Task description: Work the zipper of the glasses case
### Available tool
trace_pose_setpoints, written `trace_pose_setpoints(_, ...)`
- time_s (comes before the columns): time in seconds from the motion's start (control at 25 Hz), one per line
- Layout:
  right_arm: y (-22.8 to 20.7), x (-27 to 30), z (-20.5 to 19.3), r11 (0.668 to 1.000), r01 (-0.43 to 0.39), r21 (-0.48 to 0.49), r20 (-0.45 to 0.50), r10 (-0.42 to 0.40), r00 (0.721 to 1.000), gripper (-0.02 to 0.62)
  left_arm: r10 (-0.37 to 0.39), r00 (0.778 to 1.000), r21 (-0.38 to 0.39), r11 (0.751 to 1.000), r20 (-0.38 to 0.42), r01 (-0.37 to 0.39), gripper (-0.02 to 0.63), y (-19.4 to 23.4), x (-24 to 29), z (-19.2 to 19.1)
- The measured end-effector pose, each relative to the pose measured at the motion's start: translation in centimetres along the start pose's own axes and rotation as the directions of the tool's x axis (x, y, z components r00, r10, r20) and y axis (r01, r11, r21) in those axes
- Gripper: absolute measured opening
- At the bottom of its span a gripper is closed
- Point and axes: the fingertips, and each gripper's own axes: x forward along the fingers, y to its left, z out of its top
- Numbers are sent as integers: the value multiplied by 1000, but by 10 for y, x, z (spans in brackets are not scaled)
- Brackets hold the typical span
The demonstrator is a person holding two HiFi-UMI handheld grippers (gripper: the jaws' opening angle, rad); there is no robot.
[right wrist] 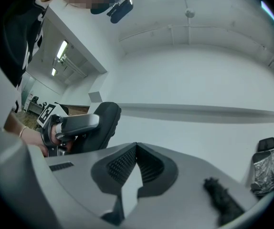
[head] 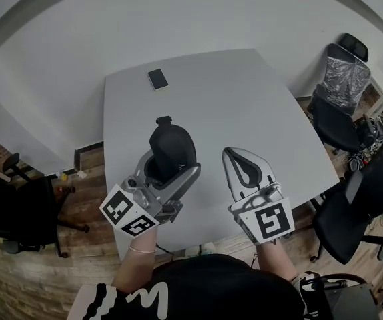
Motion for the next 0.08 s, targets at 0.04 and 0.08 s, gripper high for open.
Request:
trace_pose_setpoints(0.04, 1, 0, 0, 1000, -1, 0, -1, 1, 1000, 5, 1, 1000, -2, 1000, -3, -1, 295, 0, 0, -1)
trace_pose_setpoints(0.08, 1, 0, -1, 1000, -2, 1, -1, 2, 1000, 5, 2, 1000, -3, 1000, -7, -2, 295, 0, 0, -1)
